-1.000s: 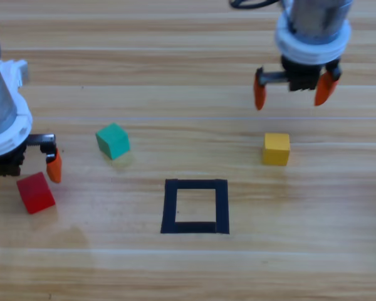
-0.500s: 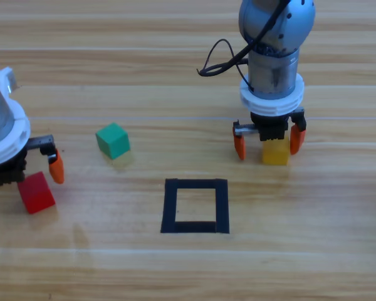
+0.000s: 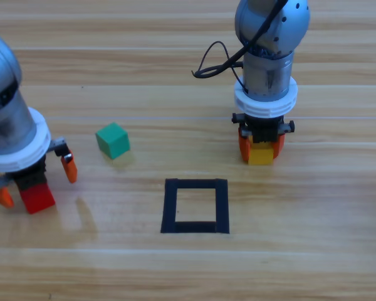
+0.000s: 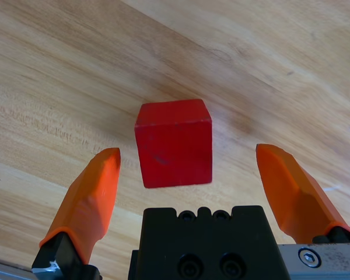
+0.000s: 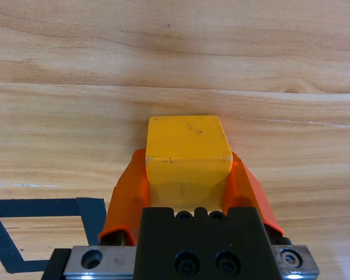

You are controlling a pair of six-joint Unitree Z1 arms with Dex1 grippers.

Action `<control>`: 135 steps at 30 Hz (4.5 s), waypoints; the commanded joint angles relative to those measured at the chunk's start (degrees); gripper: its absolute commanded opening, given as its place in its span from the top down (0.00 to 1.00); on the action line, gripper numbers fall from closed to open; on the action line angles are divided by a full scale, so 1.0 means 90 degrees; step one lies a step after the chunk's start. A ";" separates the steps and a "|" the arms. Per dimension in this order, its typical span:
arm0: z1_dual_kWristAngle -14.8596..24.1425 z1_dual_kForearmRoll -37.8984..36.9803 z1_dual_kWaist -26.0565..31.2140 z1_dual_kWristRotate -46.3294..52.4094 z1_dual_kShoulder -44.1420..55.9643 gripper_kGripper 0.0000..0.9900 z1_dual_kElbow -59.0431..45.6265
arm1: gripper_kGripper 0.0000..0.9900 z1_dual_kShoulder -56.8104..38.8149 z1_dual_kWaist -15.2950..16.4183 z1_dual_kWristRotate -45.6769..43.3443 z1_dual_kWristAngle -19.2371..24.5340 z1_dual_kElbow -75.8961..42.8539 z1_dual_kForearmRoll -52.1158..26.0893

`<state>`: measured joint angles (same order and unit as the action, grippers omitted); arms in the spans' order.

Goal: Stack the blocks in the rectangular block: red at the bottom, yellow in the middle, green on top

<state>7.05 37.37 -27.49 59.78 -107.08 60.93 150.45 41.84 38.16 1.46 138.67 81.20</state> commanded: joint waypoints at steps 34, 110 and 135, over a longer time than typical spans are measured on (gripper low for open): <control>-0.0608 -0.0080 -0.0119 -0.2579 -0.0739 1.00 0.0418 | 0.82 -0.3543 -0.0147 -0.0578 0.0043 -0.4177 -0.1512; 0.0164 0.1512 -0.2990 -0.0489 -0.2829 1.00 0.4158 | 0.82 -0.3465 -0.0147 -0.0764 0.0151 -0.4275 -0.1688; 0.0174 0.1492 -0.2990 -0.0450 -0.2809 0.01 0.4139 | 0.82 -0.3406 -0.0147 -0.0793 0.0121 -0.4275 -0.1737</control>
<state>7.87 51.24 -53.25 54.98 -130.35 98.49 116.84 41.30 31.55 2.34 101.60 66.79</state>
